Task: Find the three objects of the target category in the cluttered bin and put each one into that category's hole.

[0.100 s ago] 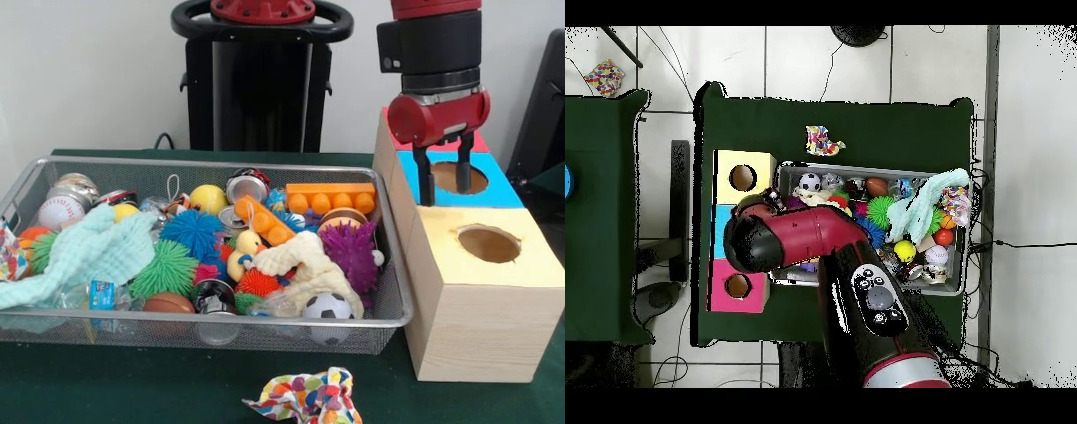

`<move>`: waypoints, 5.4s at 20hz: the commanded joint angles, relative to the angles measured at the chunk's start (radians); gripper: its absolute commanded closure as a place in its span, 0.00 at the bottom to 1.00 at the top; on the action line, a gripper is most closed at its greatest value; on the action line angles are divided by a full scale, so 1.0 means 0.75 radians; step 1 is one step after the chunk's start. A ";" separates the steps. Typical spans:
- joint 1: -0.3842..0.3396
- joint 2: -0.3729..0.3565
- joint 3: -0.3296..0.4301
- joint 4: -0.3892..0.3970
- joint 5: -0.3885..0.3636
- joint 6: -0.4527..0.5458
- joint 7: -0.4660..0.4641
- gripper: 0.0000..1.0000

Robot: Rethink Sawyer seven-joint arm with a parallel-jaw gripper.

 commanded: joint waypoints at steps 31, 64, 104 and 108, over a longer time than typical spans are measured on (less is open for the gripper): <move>-0.075 0.255 0.119 -0.709 -0.357 0.570 -0.267 0.00; 0.029 0.485 0.094 -1.131 -0.555 0.873 -0.423 0.00; 0.066 0.723 0.051 -1.293 -0.647 1.094 -0.381 0.00; 0.060 0.746 0.054 -1.298 -0.639 1.101 -0.372 0.00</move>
